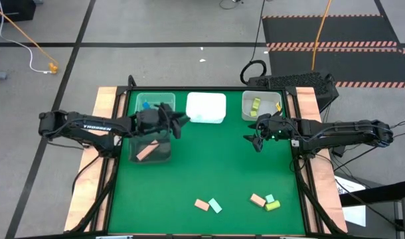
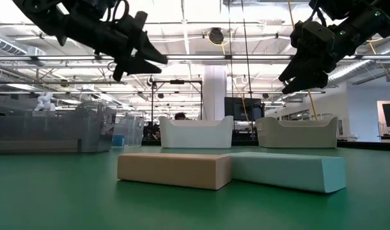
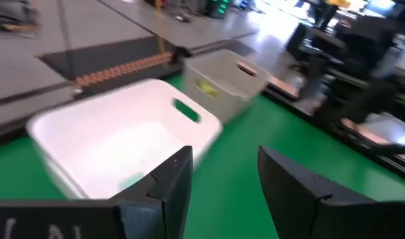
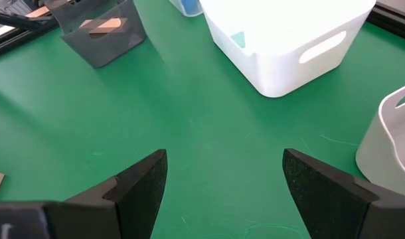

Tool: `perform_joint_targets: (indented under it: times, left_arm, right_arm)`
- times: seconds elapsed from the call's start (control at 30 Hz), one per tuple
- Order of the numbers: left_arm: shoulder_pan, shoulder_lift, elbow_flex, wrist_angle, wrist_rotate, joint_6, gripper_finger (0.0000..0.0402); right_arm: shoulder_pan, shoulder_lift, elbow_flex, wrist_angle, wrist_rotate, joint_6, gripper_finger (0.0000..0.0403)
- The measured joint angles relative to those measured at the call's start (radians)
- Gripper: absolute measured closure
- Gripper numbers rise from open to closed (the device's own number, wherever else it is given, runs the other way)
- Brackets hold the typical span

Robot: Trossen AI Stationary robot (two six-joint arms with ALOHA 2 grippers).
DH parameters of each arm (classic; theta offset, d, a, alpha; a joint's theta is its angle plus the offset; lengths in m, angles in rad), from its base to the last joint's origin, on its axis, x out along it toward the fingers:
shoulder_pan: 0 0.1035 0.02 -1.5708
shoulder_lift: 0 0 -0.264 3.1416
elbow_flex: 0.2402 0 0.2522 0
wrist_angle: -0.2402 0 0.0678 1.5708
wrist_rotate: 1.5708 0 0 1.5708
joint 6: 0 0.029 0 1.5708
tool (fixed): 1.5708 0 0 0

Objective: Sort & place blocks by color
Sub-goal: Put the light brown block into the black bin

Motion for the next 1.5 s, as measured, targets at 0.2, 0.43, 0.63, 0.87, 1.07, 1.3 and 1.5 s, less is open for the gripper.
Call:
perform_joint_targets:
  times: [0.2, 0.43, 0.63, 0.87, 1.07, 1.3, 1.5]
  left_arm:
    - [-0.107, 0.000, 0.000, 0.000, 0.043, -0.016, 0.0231]
    - [-0.252, 0.000, 0.000, 0.058, 0.040, -0.089, 0.0231]
    - [-0.352, 0.000, 0.000, 0.139, -0.016, -0.148, 0.0231]
    - [-0.443, 0.000, 0.000, 0.220, -0.157, -0.147, 0.0231]
    - [-0.479, 0.000, 0.000, 0.232, -0.280, -0.150, 0.0231]
    - [-0.486, 0.000, 0.000, 0.231, -0.307, -0.167, 0.0231]
    - [-0.475, 0.000, 0.000, 0.231, -0.308, -0.144, 0.0231]
  right_arm:
    - [0.000, 0.000, 0.000, 0.000, 0.000, 0.000, 0.0112]
    - [0.000, 0.000, 0.000, 0.000, 0.000, 0.000, 0.0112]
    - [0.000, 0.000, 0.000, 0.000, 0.000, 0.000, 0.0112]
    - [0.000, 0.000, 0.000, 0.072, 0.000, 0.069, 0.0112]
    - [0.000, 0.000, 0.000, 0.285, 0.000, 0.133, 0.0112]
    - [-0.003, 0.000, -0.018, 0.521, 0.001, 0.287, 0.0112]
    - [0.029, 0.000, -0.019, 0.499, -0.070, 0.425, 0.0112]
